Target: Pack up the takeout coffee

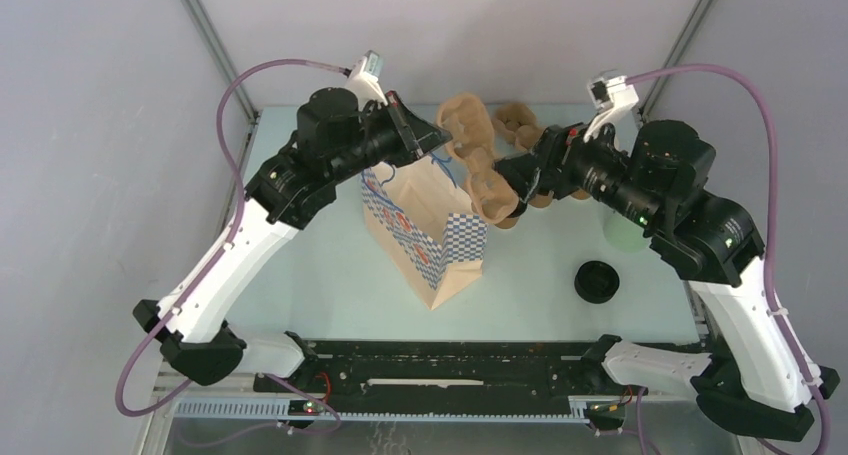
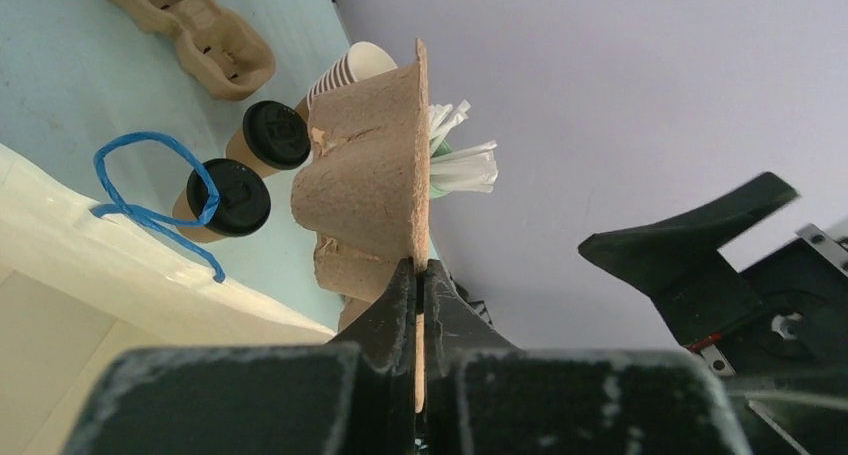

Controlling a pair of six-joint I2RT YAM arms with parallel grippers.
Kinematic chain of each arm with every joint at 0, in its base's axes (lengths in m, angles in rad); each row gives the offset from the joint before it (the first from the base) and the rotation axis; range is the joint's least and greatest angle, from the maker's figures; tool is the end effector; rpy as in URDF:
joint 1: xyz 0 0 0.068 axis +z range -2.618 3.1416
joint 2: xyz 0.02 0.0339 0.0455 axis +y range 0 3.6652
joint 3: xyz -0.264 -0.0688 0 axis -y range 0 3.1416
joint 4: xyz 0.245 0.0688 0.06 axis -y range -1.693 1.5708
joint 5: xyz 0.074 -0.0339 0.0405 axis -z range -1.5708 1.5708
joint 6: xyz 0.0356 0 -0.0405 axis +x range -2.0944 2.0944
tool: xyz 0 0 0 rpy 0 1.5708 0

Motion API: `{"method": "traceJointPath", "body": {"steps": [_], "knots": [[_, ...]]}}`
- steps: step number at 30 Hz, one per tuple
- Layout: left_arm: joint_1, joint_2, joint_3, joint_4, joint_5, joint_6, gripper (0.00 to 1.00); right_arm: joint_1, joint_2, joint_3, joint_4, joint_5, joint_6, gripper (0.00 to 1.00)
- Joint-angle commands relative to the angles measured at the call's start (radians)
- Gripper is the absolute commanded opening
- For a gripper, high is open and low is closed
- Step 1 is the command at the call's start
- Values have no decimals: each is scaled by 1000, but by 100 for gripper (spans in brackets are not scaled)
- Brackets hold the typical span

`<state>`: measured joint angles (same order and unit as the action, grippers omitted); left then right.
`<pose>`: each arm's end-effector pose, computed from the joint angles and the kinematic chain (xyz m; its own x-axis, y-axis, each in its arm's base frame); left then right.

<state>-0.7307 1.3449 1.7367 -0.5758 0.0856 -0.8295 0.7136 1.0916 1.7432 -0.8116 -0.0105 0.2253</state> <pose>0.2005 -0.1838 0.4998 -0.6286 -0.4234 -0.6523 0.3908 0.5532 -0.7357 0.1244 0.1082 0.5266 -0.2654 0.0657 -0.9619 -0.6187 0.7535 0.2222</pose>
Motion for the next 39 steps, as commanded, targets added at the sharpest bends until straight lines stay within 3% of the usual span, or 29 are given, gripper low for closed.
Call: {"method": "traceJointPath", "body": {"steps": [1,4,7,14,20,24,26,28,31,34,37,39], "knots": [[2,-89,-88,214,-24,25,0,-21,14,-46,72,83,512,100],[-2,-136,-185,355,-78,25,0,-40,41,-57,62,68,690,100],[-16,-159,-240,428,-130,55,0,-42,65,-69,108,47,761,98],[-28,-165,-249,444,-153,90,0,-35,117,-55,148,61,850,77],[-48,-187,-277,456,-181,108,0,-35,96,-108,128,147,962,75],[-47,-194,-290,462,-176,104,0,-19,116,-93,164,155,933,73],[-47,-197,-287,453,-174,101,0,-6,126,-75,178,144,813,77],[-47,-201,-271,397,-193,91,0,-2,103,-86,224,99,579,81],[-47,-209,-254,334,-187,104,0,-24,21,-155,358,-102,263,81],[-47,-220,-252,294,-159,107,0,-50,-15,-173,366,-286,-86,83],[-46,-228,-243,265,-137,113,0,-70,-78,-262,307,-566,-577,91],[-45,-225,-224,236,-122,125,0,-88,-84,-278,301,-574,-710,97]]}}
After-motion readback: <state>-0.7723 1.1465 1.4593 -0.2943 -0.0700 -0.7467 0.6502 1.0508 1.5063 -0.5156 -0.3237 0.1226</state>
